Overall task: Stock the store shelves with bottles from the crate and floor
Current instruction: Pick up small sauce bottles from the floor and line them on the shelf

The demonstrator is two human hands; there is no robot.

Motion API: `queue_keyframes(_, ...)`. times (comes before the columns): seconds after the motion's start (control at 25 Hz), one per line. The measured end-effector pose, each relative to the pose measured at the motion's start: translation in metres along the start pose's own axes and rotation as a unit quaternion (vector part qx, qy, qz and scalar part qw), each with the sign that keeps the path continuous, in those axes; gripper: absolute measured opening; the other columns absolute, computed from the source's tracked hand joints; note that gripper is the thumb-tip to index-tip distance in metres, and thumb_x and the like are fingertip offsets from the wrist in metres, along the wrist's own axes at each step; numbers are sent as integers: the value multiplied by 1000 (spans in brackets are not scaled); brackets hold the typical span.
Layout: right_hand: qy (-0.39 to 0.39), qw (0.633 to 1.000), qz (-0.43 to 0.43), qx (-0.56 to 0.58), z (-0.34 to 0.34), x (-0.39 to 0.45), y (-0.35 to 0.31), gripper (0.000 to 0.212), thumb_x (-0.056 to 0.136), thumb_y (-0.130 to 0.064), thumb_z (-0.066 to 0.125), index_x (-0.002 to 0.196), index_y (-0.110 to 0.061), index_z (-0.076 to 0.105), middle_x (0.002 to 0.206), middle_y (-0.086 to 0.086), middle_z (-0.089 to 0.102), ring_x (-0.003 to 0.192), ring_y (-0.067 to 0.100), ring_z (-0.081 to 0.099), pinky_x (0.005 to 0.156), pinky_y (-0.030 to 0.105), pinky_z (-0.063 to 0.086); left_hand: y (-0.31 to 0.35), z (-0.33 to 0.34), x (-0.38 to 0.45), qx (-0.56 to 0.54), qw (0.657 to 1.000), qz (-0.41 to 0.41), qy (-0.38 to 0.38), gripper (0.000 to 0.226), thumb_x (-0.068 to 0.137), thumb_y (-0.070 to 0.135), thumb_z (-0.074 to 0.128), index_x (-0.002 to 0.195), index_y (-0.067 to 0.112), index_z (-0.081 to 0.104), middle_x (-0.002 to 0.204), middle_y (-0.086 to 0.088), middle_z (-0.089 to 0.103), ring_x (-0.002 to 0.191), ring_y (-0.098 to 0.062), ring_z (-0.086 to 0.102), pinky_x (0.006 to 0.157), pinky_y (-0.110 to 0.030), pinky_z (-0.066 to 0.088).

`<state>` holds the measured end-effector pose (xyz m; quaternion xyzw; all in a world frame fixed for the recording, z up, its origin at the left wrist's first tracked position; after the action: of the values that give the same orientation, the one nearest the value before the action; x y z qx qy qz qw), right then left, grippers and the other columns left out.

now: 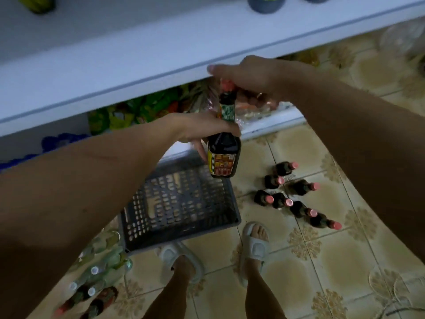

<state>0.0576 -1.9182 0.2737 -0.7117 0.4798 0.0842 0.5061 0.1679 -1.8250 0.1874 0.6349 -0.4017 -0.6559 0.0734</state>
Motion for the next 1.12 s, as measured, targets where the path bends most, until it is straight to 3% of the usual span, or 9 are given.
queue_keyframes(0.12,63,988,-30,140,-12,1,-33,62,86,-77,38,92,-19,60,65,5,61,50,17,53,56,27,41,21,-43,-39,11,1000,7,-5,58,72,53,72,112,11,65,103,-16,74,88,-34,73,70,-54,59)
queue_keyframes(0.24,127,973,-105,161,-6,0,-75,53,89,-70,42,94,-21,59,85,4,64,52,17,58,50,25,44,36,-83,-75,24,997,25,62,58,69,56,72,105,11,65,95,-17,74,78,-38,74,65,-55,59)
queue_keyframes(0.32,181,954,-176,160,-1,-1,-109,42,88,-57,60,94,-16,58,80,0,64,48,15,57,42,25,43,44,-107,-97,30,989,39,138,55,65,59,72,97,15,66,89,-12,74,68,-32,74,58,-52,59)
queue_keyframes(0.44,246,928,-245,138,0,0,-157,30,82,-31,75,94,-7,62,71,1,63,54,14,59,49,29,50,51,-140,-123,26,967,61,248,45,66,61,69,84,20,67,82,-8,71,55,-26,71,50,-49,58)
queue_keyframes(0.52,256,923,-265,109,1,4,-186,30,83,-28,74,102,-6,66,79,3,65,65,14,62,62,33,54,50,-157,-136,14,950,69,305,45,70,62,67,85,20,66,84,-9,70,60,-30,72,48,-47,58)
queue_keyframes(0.64,246,917,-311,51,21,14,-221,28,88,-21,69,112,-8,63,88,-1,65,73,12,59,67,25,49,36,-178,-147,10,923,80,376,39,76,59,66,89,23,64,92,-5,68,76,-28,68,54,-47,61)
queue_keyframes(0.8,233,905,-353,-51,57,38,-238,26,93,-20,60,117,-10,58,109,9,66,92,29,62,85,41,50,4,-202,-145,-45,917,101,383,21,85,42,66,97,26,61,100,-2,70,91,-21,67,70,-39,61)
queue_keyframes(0.96,255,897,-359,-21,66,67,-246,25,94,-18,56,117,-9,56,107,10,67,94,31,64,86,47,52,-12,-223,-142,-77,906,130,395,18,85,37,71,83,34,53,83,9,64,77,-10,61,59,-29,53)
queue_keyframes(1.12,258,896,-361,-9,77,87,-263,24,93,-14,56,116,-9,57,105,10,67,96,30,64,86,46,52,-20,-244,-141,-76,889,129,432,23,87,36,68,102,30,51,92,4,62,85,-19,59,64,-33,54)
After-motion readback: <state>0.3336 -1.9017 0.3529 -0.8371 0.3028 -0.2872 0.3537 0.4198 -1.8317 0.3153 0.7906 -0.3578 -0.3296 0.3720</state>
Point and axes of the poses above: each hand's wrist, its own x-axis towards the middle knuckle, its own z-axis out of the palm, y = z × x, the point moved 2 cm from there along x, towards the middle knuckle
